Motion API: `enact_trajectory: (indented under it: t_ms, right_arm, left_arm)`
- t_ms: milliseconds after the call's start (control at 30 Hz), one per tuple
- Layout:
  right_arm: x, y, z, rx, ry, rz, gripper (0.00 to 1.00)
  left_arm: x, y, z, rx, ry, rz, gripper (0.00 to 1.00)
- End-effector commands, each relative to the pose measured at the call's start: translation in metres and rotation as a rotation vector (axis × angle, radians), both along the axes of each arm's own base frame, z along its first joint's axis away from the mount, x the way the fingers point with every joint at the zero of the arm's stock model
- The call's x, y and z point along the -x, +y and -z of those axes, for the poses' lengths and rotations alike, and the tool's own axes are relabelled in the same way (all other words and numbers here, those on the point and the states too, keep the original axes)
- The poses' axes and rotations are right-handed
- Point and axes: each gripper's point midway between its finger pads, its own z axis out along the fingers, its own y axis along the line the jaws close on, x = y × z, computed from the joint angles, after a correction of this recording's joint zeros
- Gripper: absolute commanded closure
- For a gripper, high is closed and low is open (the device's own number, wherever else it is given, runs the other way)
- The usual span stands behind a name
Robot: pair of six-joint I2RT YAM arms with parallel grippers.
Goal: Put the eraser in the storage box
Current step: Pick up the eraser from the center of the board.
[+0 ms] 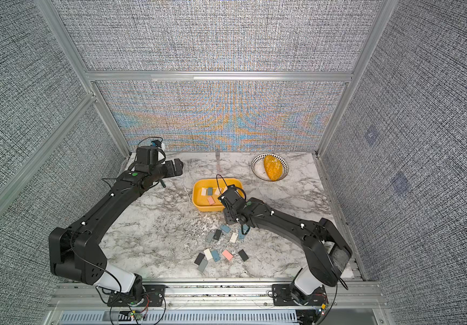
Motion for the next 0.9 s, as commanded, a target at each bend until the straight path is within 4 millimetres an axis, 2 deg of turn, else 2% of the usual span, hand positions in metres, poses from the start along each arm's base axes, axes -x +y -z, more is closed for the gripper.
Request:
enact_trajectory:
  t_ms: [0, 100, 233, 467, 533, 867]
  right_arm:
    - [0.025, -0.022, 0.007, 0.042, 0.045, 0.047, 0.31]
    - [0.05, -0.03, 0.012, 0.046, 0.082, 0.031, 0.31]
    - [0.078, -0.03, 0.021, 0.03, 0.121, -0.022, 0.31]
    - [0.109, -0.024, 0.039, 0.023, 0.188, -0.075, 0.33]
    - [0.121, -0.03, 0.054, 0.047, 0.218, -0.081, 0.33]
    - [0.135, -0.027, 0.076, 0.052, 0.264, -0.1, 0.35]
  left_arm:
    - [-0.003, -0.006, -0.008, 0.02, -0.034, 0.03, 0.0]
    - [-0.003, -0.007, -0.008, 0.024, -0.037, 0.034, 0.0]
    - [-0.003, -0.009, -0.006, 0.033, -0.034, 0.04, 0.0]
    - [-0.003, -0.01, -0.005, 0.038, -0.033, 0.045, 0.0]
    - [-0.003, -0.01, -0.005, 0.035, -0.032, 0.044, 0.0]
    - [0.001, -0.009, -0.004, 0.034, -0.032, 0.043, 0.0]
